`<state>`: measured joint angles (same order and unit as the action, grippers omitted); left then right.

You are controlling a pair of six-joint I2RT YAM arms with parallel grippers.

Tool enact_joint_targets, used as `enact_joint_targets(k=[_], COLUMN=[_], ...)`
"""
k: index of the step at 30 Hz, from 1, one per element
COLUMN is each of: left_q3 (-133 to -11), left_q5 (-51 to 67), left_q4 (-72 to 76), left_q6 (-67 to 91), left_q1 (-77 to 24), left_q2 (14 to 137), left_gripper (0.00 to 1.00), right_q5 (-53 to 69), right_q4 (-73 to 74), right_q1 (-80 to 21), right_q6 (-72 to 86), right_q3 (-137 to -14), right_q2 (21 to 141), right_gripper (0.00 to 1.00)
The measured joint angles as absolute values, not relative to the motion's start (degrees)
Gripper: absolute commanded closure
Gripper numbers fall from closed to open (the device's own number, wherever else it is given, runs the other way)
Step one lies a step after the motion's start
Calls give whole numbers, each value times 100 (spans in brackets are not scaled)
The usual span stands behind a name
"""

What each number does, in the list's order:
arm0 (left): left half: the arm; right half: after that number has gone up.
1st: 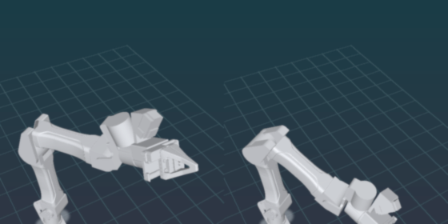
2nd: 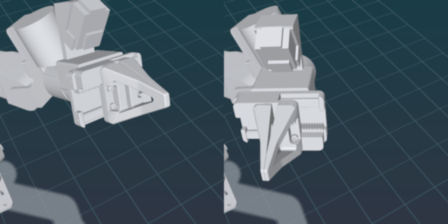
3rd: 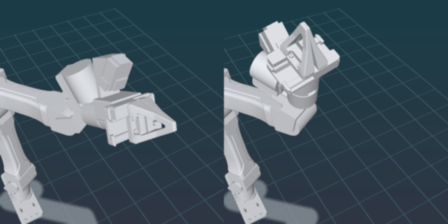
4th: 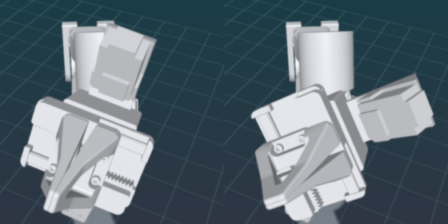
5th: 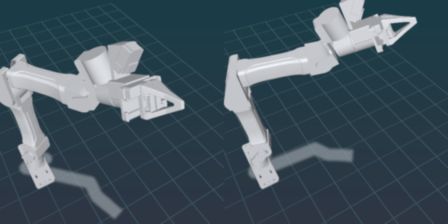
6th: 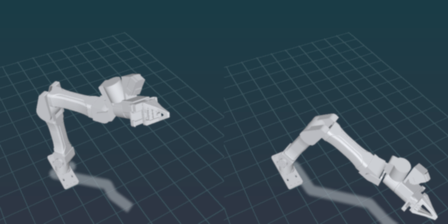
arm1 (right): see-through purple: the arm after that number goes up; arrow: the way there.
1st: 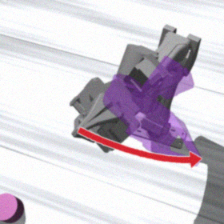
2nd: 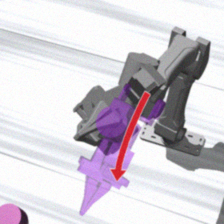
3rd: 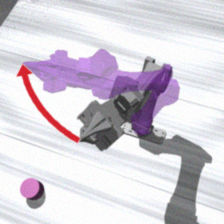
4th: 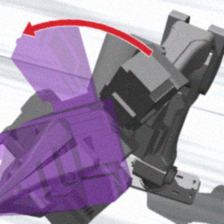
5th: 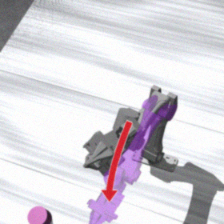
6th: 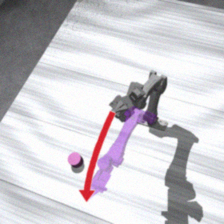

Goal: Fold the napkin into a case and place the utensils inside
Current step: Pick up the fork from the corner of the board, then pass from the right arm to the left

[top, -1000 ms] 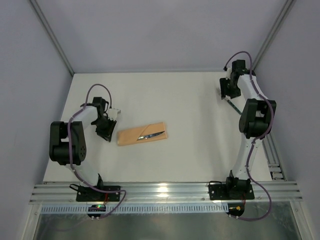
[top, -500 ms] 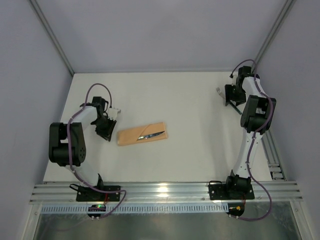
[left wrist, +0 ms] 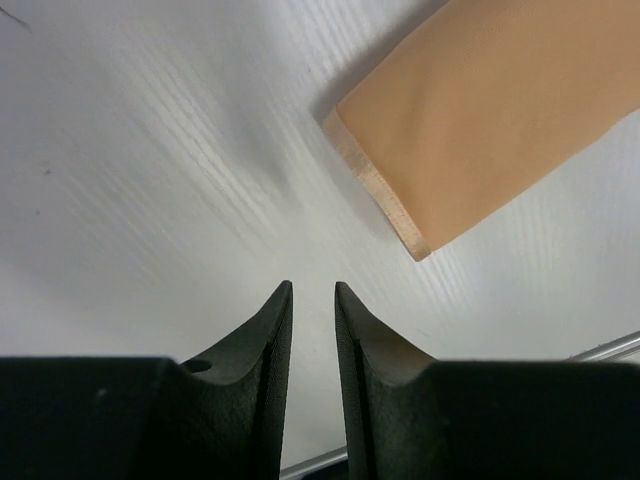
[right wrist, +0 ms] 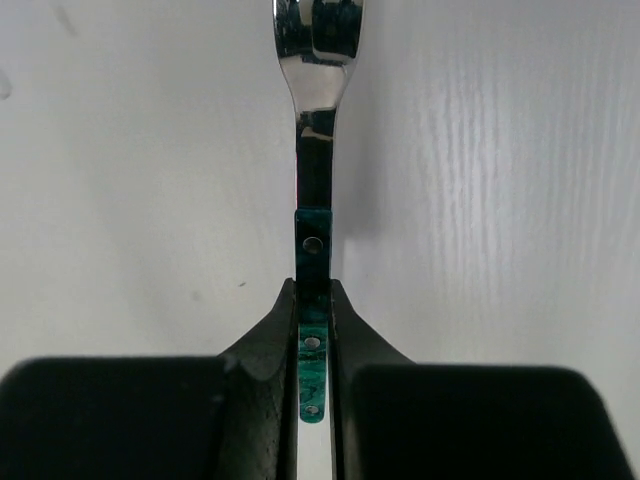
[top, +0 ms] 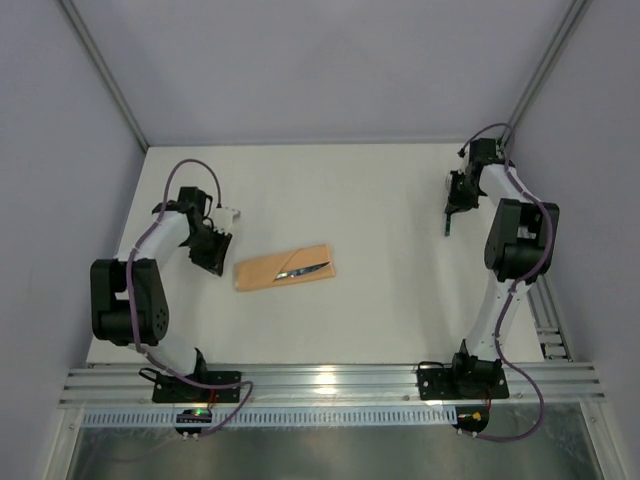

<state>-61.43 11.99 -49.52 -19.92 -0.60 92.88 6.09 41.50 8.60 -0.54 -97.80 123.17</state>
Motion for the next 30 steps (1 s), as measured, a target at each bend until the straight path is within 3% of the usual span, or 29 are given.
enact_joint_targets(k=[5,9,16,23,30], left_q3=[-6707,-7338,-8434,-8449,-8449], left_q5=[1625,2110,3092,3474,3367], left_q4=[-5293,-5699,-5983,-5621,-5229], left_q6=[-1992,-1992,-1761,-1181,-816], left_q1=[-235,-794,-1706,-1933,-1931], left_q2=[8967,8947,8949,9109,9330], left_gripper=[68,65,56,56,63], right_q5=[436,-45,-419,-445,-480], right_q4=[2423,716,-698,-1135,-1328], right_q1=[30,-1651,-3542,-3959,-4158], right_q6=[1575,3035,5019,6005,6276], right_q3=[-7620,-6836,-6613,-6615,-6654], right_q2=[9859,8720,9343,9815,9815], right_gripper=[96,96,96,96,96])
